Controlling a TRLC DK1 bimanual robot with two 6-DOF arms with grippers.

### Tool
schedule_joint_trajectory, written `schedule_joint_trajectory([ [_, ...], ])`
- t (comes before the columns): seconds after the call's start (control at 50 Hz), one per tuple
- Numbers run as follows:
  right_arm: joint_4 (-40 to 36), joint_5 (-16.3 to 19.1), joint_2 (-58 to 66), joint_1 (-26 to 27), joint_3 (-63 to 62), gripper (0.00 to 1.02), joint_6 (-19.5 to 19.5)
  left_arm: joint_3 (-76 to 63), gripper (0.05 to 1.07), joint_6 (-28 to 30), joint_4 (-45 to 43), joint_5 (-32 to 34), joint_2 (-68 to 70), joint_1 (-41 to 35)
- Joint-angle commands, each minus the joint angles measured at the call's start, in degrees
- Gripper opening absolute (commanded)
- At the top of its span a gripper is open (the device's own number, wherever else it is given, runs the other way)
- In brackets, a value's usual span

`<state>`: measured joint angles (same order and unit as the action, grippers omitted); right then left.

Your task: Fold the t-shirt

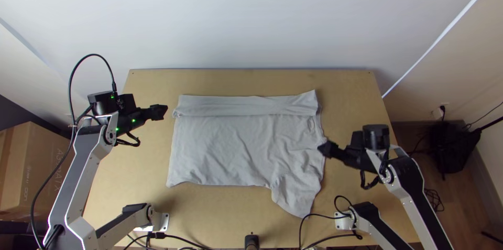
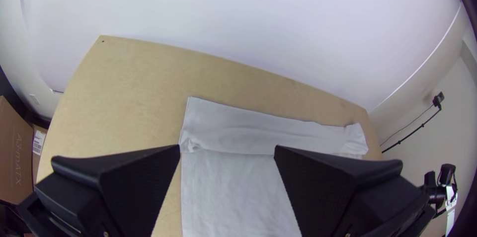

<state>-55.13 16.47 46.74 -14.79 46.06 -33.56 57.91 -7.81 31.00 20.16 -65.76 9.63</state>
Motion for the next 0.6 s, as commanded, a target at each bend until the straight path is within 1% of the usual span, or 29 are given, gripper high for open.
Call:
schedule_joint_trajectory([
  [0.0, -5.9, 2.3, -0.3, -2.0, -3.1, 0.99, -4.4, 1.3, 0.97, 1.0, 0.8, 0.6, 1.1, 0.3],
  [0.08, -10.4, 3.4, 1.0, -3.5, -3.9, 0.99, -6.0, 1.4, 0.97, 1.0, 1.0, 0.6, 1.2, 0.3],
  [0.14, -13.0, 3.5, 2.2, -5.3, -4.6, 0.99, -5.9, 1.5, 0.97, 1.0, 1.1, 0.6, 1.5, 0.3],
  [0.24, -14.9, 3.9, 3.3, -7.2, -6.2, 0.98, -5.5, 1.8, 0.96, 1.0, 1.2, 0.6, 1.6, 0.3],
  [0.28, -15.6, 4.1, 3.8, -7.8, -6.7, 0.95, -5.5, 1.9, 0.96, 1.0, 1.2, 0.6, 1.6, 0.3],
  [0.36, -16.3, 4.6, 5.6, -9.3, -7.7, 0.94, -5.4, 1.9, 0.96, 1.0, 1.2, 0.6, 1.5, 0.3],
  [0.4, -16.4, 4.7, 6.7, -9.7, -8.2, 0.92, -5.3, 1.9, 0.96, 1.0, 1.2, 0.6, 1.6, 0.3],
  [0.44, -16.5, 5.0, 7.8, -9.7, -8.6, 0.92, -4.9, 1.9, 0.96, 1.0, 1.3, 0.6, 1.6, 0.3],
  [0.5, -16.5, 5.2, 9.8, -9.8, -9.1, 0.86, -3.6, 1.7, 0.96, 1.0, 1.3, 0.6, 1.6, 0.3],
  [0.58, -16.5, 5.5, 12.3, -10.4, -9.2, 0.86, -2.0, 1.5, 0.96, 1.0, 1.3, 0.6, 1.6, 0.3],
])
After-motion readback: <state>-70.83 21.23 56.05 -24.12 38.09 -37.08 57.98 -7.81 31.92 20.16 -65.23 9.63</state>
